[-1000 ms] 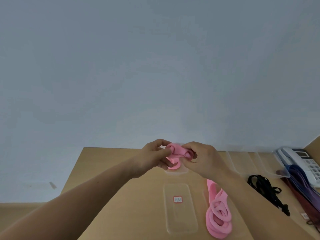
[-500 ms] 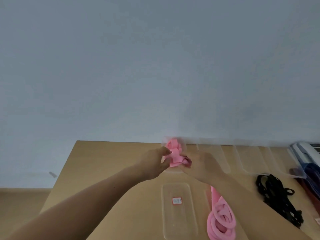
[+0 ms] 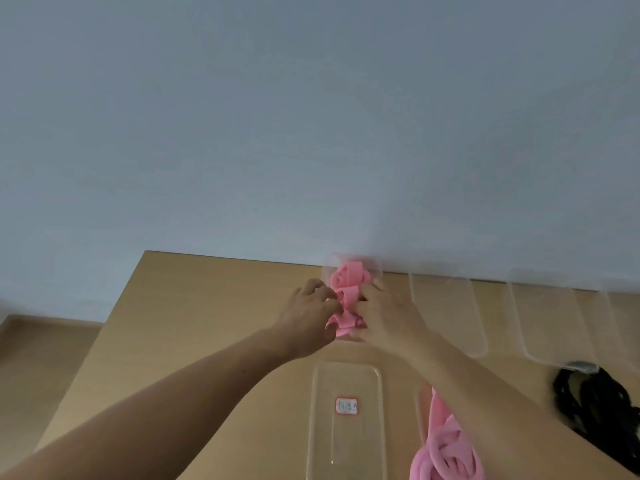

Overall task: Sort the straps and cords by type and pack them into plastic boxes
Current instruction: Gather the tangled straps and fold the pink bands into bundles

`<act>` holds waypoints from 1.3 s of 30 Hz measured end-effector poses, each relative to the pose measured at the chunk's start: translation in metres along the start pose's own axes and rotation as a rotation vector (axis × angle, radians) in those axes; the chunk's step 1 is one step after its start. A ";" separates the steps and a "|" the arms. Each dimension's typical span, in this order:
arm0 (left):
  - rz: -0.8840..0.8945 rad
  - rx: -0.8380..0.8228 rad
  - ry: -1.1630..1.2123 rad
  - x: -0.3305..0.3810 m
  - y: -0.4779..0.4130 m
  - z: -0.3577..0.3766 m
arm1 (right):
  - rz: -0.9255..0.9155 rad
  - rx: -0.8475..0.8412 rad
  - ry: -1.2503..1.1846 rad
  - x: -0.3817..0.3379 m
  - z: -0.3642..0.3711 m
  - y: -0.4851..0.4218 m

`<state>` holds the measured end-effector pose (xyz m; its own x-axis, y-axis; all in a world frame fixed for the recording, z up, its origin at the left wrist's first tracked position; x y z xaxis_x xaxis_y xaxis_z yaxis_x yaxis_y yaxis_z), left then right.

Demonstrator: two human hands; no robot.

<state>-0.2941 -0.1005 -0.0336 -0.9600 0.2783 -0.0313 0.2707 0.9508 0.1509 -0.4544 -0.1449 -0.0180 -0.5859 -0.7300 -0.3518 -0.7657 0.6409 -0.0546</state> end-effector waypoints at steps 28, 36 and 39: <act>0.086 0.008 -0.074 0.003 -0.012 0.017 | 0.169 0.132 -0.130 -0.005 0.015 0.032; 0.093 0.001 -0.049 -0.003 0.001 -0.007 | 0.231 0.107 -0.109 -0.021 -0.005 0.044; 0.091 0.034 0.030 -0.009 0.014 -0.023 | 0.284 0.206 -0.127 -0.037 -0.013 0.052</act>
<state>-0.2836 -0.0930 -0.0088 -0.9328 0.3602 0.0111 0.3589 0.9258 0.1184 -0.4761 -0.0872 0.0047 -0.7199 -0.4888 -0.4928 -0.5000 0.8576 -0.1203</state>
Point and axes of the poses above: each hand's wrist, its own y-axis away from the middle knuckle, its own z-axis out of the palm, x = y × z, the point moved 2 cm from there along -y, towards the middle knuckle, and after that the axes turned 14 degrees about -y, right-handed, at the moved point
